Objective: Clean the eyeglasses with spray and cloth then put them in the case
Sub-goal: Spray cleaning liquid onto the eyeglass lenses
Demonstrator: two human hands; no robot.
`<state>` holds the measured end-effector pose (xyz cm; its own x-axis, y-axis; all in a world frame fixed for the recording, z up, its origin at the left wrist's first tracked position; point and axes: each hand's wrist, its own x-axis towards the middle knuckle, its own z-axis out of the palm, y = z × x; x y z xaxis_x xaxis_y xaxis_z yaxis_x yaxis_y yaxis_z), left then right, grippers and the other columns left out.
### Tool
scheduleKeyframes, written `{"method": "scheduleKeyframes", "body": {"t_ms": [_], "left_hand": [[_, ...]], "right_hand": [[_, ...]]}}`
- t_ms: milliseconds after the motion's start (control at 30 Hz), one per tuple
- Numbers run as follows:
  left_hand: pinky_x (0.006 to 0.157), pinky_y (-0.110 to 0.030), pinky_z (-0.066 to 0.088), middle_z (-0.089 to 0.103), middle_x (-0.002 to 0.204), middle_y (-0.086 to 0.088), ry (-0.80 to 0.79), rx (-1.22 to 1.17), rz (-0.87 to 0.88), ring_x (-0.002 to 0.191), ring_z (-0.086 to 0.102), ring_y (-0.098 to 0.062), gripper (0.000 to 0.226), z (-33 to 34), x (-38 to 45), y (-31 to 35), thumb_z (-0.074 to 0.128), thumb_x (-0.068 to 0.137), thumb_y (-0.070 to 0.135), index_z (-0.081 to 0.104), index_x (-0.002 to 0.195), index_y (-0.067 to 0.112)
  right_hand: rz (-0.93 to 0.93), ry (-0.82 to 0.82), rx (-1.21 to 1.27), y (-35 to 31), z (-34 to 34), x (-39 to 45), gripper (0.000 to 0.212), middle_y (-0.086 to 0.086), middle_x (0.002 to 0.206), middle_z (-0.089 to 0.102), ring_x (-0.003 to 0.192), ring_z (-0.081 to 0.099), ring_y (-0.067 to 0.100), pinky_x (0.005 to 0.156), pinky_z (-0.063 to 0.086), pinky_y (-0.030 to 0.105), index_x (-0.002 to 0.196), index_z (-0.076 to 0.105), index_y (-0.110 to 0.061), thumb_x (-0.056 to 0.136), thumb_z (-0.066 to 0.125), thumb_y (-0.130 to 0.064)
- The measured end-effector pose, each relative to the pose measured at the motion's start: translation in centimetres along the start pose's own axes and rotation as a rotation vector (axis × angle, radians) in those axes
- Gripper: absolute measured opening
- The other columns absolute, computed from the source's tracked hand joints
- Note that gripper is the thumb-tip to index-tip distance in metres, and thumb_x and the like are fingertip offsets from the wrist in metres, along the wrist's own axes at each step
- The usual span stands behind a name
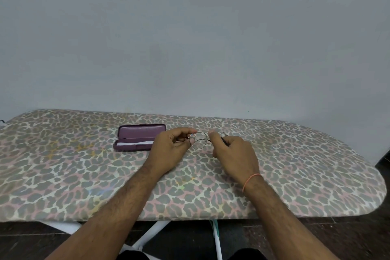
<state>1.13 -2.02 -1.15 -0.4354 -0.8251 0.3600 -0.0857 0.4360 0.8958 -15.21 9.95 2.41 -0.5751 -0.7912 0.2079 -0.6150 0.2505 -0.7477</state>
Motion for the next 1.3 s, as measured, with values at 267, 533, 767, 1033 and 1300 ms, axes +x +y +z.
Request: {"method": "scheduleKeyframes", "body": {"t_ms": [267, 533, 767, 1033, 1300], "left_hand": [[0.086, -0.012, 0.058, 0.083, 0.103, 0.010, 0.007, 0.011, -0.001, 0.096, 0.076, -0.003, 0.027, -0.1, 0.1, -0.2, 0.083, 0.094, 0.015, 0.084, 0.118, 0.028], [0.088, -0.018, 0.061, 0.084, 0.103, 0.013, 0.019, -0.067, -0.016, 0.101, 0.078, -0.009, 0.028, -0.2, 0.2, -0.1, 0.083, 0.094, 0.014, 0.082, 0.115, 0.032], [0.088, -0.022, 0.063, 0.085, 0.102, 0.010, 0.023, -0.102, -0.011, 0.099, 0.078, -0.011, 0.032, -0.2, 0.4, -0.2, 0.083, 0.094, 0.012, 0.081, 0.111, 0.038], [0.087, -0.023, 0.063, 0.085, 0.103, 0.006, 0.011, -0.129, -0.010, 0.096, 0.077, -0.008, 0.029, -0.1, 0.3, -0.2, 0.082, 0.094, 0.011, 0.082, 0.115, 0.032], [0.084, -0.019, 0.062, 0.085, 0.100, 0.012, -0.005, -0.145, 0.000, 0.091, 0.075, -0.001, 0.029, -0.1, 0.3, 0.0, 0.081, 0.095, 0.009, 0.081, 0.114, 0.031]], "right_hand": [[0.001, 0.026, 0.139, 0.2, -1.8, 0.9, 0.077, -0.009, 0.047, 0.064, 0.049, 0.061, 0.017, 0.076, 0.063, 0.044, 0.060, 0.075, -0.012, 0.099, 0.049, -0.074], [0.055, 0.029, 0.092, 2.4, -3.5, 1.4, 0.073, -0.008, 0.049, 0.066, 0.049, 0.059, 0.017, 0.076, 0.062, 0.045, 0.060, 0.074, -0.011, 0.098, 0.049, -0.068], [0.067, 0.016, 0.111, 3.1, -3.4, 1.5, 0.068, -0.007, 0.047, 0.064, 0.048, 0.054, 0.021, 0.073, 0.062, 0.051, 0.062, 0.073, -0.007, 0.096, 0.050, -0.061], [0.061, 0.016, 0.113, 3.0, -3.6, 1.5, 0.079, -0.005, 0.046, 0.064, 0.046, 0.059, 0.020, 0.072, 0.063, 0.045, 0.059, 0.074, -0.013, 0.098, 0.046, -0.075], [0.053, -0.011, 0.124, 2.9, -3.5, 1.5, 0.068, -0.004, 0.044, 0.062, 0.045, 0.055, 0.021, 0.075, 0.064, 0.052, 0.060, 0.073, -0.008, 0.100, 0.049, -0.057]]}}
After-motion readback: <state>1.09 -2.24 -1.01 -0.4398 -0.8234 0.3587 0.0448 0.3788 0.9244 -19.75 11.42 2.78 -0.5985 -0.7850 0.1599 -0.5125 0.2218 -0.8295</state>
